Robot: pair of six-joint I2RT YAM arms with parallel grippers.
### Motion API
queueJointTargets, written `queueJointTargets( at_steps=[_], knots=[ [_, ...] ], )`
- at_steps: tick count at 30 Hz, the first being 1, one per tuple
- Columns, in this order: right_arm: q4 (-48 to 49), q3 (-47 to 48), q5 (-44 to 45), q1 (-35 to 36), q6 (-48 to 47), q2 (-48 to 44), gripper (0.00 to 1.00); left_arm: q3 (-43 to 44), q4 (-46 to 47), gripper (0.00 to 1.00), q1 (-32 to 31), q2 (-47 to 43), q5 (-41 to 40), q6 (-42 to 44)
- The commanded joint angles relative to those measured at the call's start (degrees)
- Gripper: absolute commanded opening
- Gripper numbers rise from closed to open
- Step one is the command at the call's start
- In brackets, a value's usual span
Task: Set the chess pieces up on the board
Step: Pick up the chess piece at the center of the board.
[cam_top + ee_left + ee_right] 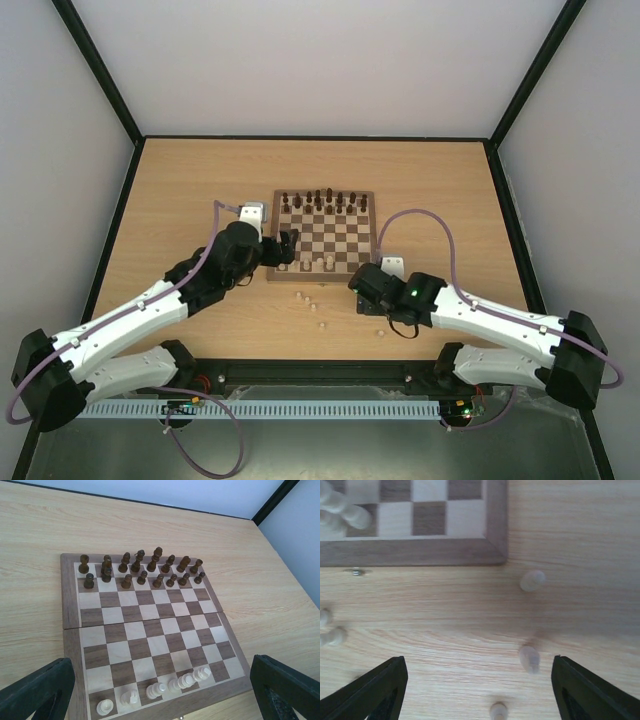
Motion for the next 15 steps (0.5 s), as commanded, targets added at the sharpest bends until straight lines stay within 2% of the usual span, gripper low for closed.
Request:
queueJointTargets(
  at_steps=[1,6,8,15],
  knots=[
    [-5.75,-5.04,2.98,0.24,7.84,-1.91,0.77,-0.26,1.32,0.99,0.38,-0.40,0.12,-0.25],
    [-6.13,-8.95,2.21,0.24,11.13,-3.07,0.69,-0.31,0.76,0.99,0.39,-1.82,-0.96,-0.05],
    [-6.87,-9.55,2.56,0.19,12.00,-3.51,0.62,-0.34,0.55,0.99,0.47,-2.03,-1.27,-0.05],
    [-5.09,-8.85,2.60,0.24,10.60,-2.44,0.53,-0.14,0.35,0.99,0.48,-2.21,-0.89,0.04]
  ],
)
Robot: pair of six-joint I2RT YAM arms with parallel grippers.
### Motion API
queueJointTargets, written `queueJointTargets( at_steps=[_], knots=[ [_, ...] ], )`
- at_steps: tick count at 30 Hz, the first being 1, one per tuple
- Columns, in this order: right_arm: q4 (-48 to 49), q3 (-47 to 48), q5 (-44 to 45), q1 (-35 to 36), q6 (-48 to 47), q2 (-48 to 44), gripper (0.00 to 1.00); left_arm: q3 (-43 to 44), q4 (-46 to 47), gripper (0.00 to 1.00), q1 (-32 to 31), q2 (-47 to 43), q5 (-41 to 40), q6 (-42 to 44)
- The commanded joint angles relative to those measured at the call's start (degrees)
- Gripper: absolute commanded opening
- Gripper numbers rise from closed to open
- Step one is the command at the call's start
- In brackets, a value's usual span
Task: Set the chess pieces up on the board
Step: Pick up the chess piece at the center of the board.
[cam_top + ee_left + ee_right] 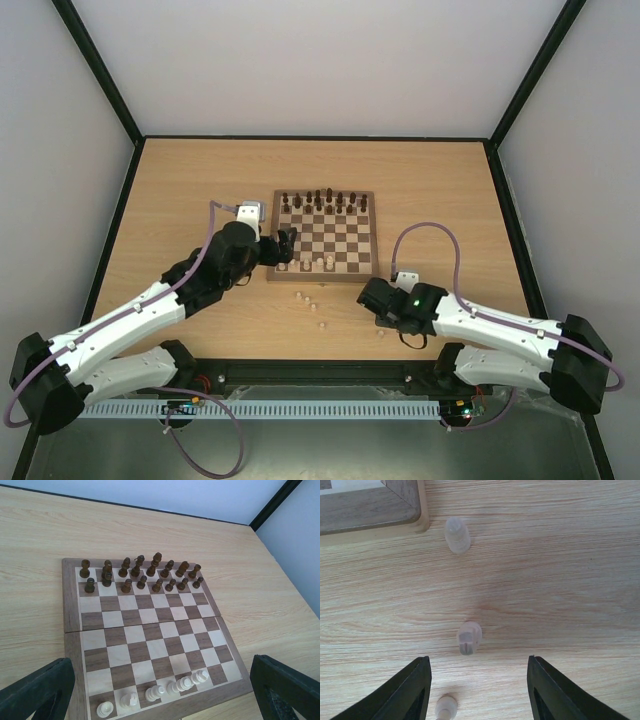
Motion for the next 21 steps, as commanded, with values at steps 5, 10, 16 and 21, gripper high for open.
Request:
queueJointTargets(
  at_steps=[5,10,16,21],
  knots=[
    [-0.81,1.47,2.80,0.15,-0.22,3.76,0.57,-0.09,0.30,0.99,0.42,-0.55,-0.92,0.12],
    [2.68,2.24,2.75,-4.25,-3.72,3.96,0.58,-0.17,0.43,0.99,0.60,-0.18,-0.97,0.16],
    [6.87,4.48,2.51,-9.79,-8.00,6.18,0.55,-0.20,0.58,0.99,0.70,0.13,-0.66,0.13],
    [12.87,3.95,-1.52,-15.82,-13.73,10.12,0.46,-0.12,0.58,0.99,0.78,0.06,-0.54,0.14]
  ],
)
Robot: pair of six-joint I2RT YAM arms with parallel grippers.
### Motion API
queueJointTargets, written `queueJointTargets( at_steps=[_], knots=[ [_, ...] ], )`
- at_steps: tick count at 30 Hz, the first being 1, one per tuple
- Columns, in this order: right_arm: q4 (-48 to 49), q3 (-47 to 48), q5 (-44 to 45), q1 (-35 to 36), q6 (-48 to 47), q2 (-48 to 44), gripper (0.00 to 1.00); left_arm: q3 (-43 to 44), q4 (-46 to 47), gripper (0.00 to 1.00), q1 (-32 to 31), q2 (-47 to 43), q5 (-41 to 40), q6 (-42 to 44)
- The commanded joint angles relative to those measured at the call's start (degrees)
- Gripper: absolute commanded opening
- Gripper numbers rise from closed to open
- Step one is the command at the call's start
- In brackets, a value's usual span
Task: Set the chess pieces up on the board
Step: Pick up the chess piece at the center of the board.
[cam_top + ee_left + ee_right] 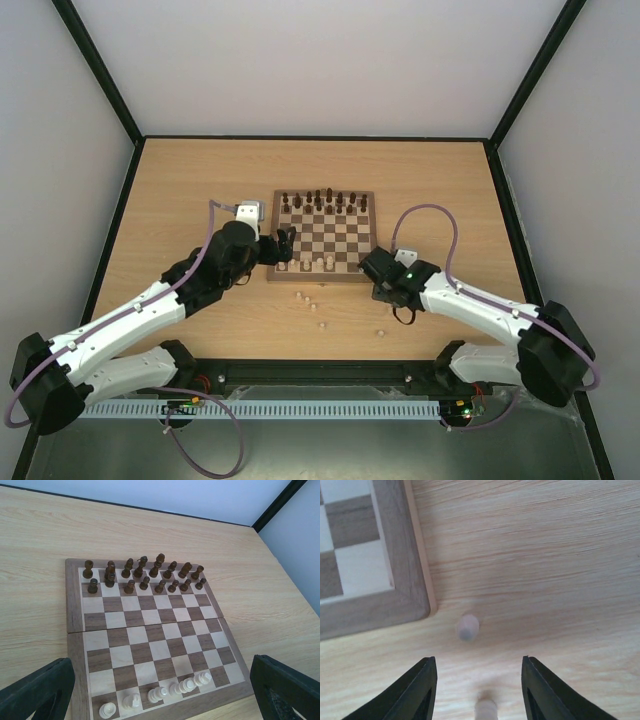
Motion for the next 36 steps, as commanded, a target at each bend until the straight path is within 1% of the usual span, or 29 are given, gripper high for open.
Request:
queueJointTargets(
  at_steps=[1,8,16,19,29,32,36],
  knots=[
    [6.30,-0.64,-4.19,-4.79,-6.20,2.15,0.45,-0.19,0.57,0.99,0.39,0.00,-0.25,0.13],
    [8.31,-0.16,-6.61,-9.03,-10.40,3.71,0.39,-0.03,0.41,0.99,0.48,0.37,-0.34,0.31],
    [8.84,0.20,-8.54,-9.30,-11.74,6.54,0.36,0.00,0.40,0.99,0.56,0.66,-0.50,0.40],
    [8.96,-0.58,-8.42,-9.27,-11.79,6.76,0.29,0.01,0.48,0.99,0.56,0.79,-0.38,0.39],
    [8.98,-0.43,-6.76,-9.27,-12.04,8.95,0.20,0.04,0.57,0.99,0.56,0.99,-0.33,0.48],
    [8.26,0.05,-6.59,-9.27,-12.04,8.74,0.14,0.03,0.57,0.99,0.58,0.88,-0.33,0.41],
    [5.91,1.73,-5.81,-9.27,-12.22,7.65,0.05,-0.02,0.57,0.99,0.56,0.91,-0.33,0.41]
  ],
)
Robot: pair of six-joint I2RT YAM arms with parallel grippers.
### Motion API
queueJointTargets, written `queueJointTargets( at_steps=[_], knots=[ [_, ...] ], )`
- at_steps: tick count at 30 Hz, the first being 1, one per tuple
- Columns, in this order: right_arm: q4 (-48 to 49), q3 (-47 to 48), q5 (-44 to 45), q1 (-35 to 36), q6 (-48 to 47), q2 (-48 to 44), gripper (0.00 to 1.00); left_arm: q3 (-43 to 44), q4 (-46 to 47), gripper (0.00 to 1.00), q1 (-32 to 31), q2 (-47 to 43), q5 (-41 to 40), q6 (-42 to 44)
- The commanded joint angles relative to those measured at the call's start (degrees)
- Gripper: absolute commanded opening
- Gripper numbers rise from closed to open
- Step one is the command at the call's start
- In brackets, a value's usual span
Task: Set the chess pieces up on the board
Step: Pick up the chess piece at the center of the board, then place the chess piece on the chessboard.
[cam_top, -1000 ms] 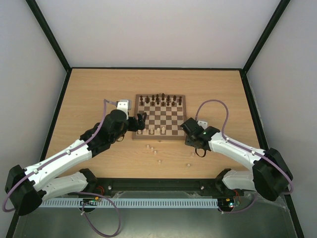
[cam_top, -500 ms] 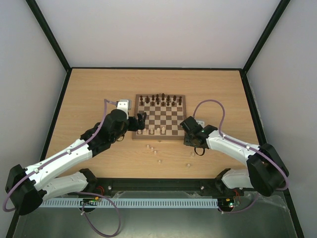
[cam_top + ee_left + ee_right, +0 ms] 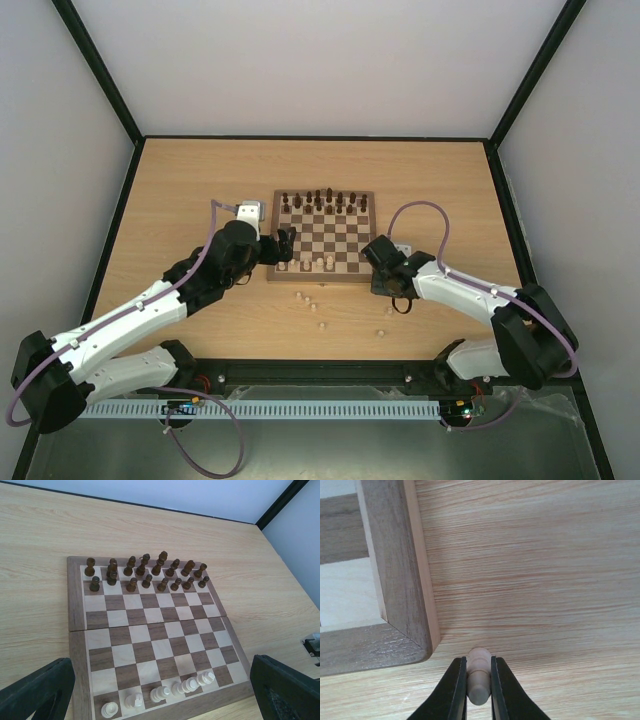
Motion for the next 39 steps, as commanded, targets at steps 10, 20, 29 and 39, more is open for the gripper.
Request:
queueJointTargets(
  at_steps=[10,20,29,39],
  knots=[
    [-10.69,10.33,2.00,0.85,-2.00,-5.25,0.01,-0.02,0.56,0.99,0.30,0.18,-0.35,0.39],
    [-9.41,21.13,1.02,6.22,-4.39,7.48,0.01,-0.81,0.55,0.99,0.65,-1.94,-2.23,-0.07],
    [-9.66,28.90,0.55,9.60,-5.52,18.26,0.01,-1.04,0.39,0.99,1.34,-2.93,-2.18,-0.07],
    [-9.24,28.71,-0.11,10.52,-5.37,20.20,0.01,-1.14,0.56,0.99,1.53,-2.74,-1.56,-0.07]
  ],
)
